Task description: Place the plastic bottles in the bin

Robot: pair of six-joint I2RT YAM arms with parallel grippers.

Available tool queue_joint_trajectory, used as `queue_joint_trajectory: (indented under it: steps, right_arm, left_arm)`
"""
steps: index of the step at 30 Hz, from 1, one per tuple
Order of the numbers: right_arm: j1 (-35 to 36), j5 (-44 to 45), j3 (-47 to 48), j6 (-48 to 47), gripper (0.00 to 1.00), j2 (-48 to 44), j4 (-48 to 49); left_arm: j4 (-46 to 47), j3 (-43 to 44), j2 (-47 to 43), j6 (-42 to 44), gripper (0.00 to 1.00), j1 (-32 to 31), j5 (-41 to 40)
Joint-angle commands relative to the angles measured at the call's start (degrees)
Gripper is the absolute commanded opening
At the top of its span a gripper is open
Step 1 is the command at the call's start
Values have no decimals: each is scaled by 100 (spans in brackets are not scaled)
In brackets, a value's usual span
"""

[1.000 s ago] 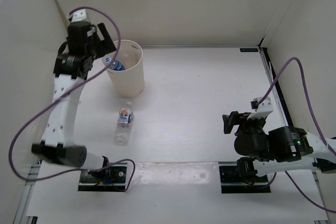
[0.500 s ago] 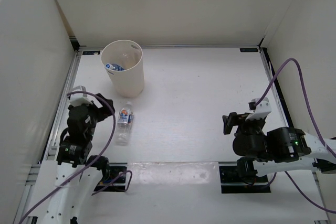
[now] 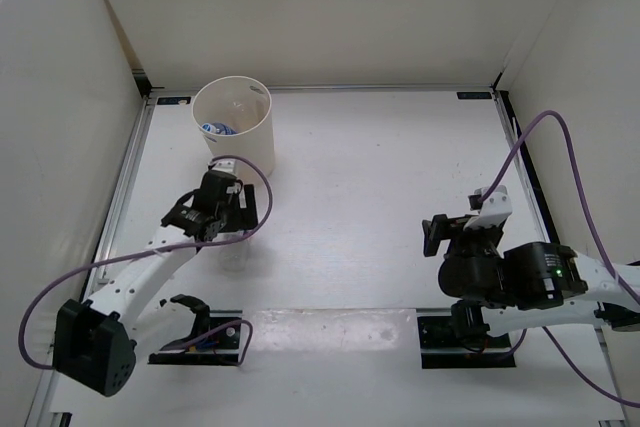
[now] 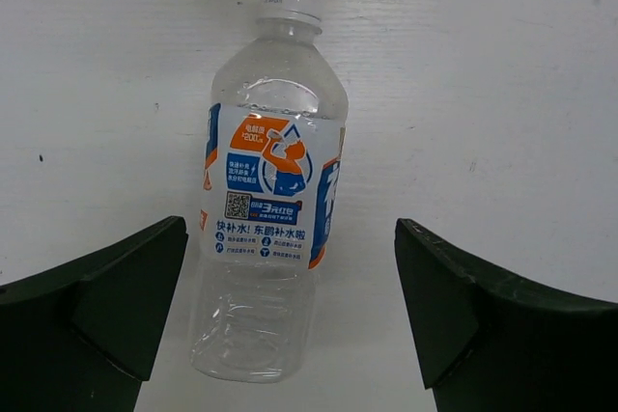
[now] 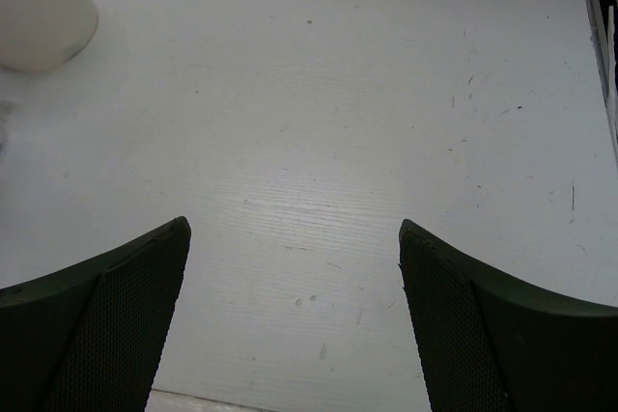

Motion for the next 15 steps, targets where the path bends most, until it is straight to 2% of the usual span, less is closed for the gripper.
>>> queue_joint_trajectory:
  steps: [1,6,9,15]
  right_arm:
    - [-40,219,-11,-59,90,74,-93]
    - [-40,201,6,-86,90,144,-75]
    - [-57,210,-3,-95,90,179,-75]
    - [-40,201,6,-95,90,170,-75]
  left_arm:
    - [-43,208,312,29,100,-11,-75]
    - [-219,613,1391,-102,100,-2,-154]
    - [-228,736,1718,-190,100,51,-85]
    - [-342,842,1791,-261,100,130,21]
